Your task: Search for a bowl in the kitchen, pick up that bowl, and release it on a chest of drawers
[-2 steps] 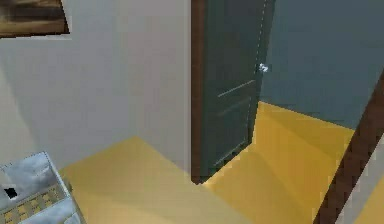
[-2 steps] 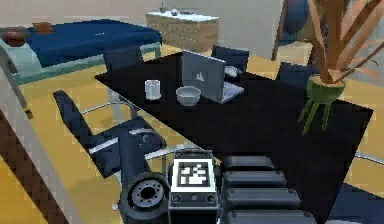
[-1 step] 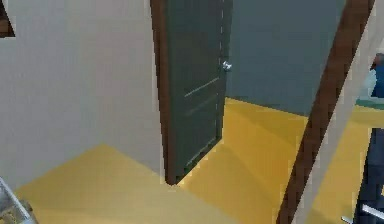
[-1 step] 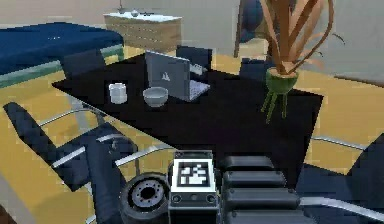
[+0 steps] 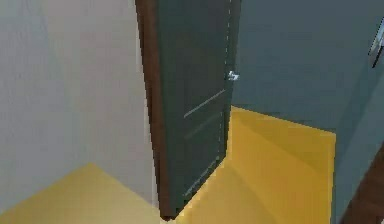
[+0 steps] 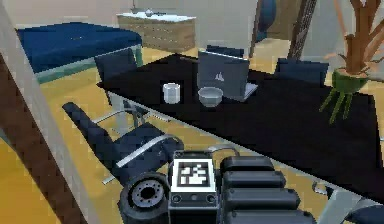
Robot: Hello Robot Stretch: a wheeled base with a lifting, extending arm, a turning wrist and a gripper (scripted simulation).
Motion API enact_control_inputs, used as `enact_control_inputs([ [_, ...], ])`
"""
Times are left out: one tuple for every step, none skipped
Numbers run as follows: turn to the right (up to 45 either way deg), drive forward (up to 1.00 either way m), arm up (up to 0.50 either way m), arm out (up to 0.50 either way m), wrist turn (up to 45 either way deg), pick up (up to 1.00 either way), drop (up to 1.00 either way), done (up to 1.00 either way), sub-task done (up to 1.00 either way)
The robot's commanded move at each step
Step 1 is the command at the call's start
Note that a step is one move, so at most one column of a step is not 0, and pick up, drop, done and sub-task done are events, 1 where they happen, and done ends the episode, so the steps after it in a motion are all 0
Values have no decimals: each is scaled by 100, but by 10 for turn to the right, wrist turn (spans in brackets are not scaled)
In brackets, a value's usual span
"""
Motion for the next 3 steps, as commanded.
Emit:
enact_control_inputs([
  [150,0,0,0,0,0,0,0,0],
  [0,60,0,0,0,0,0,0,0],
  [150,0,0,0,0,0,0,0,0],
])
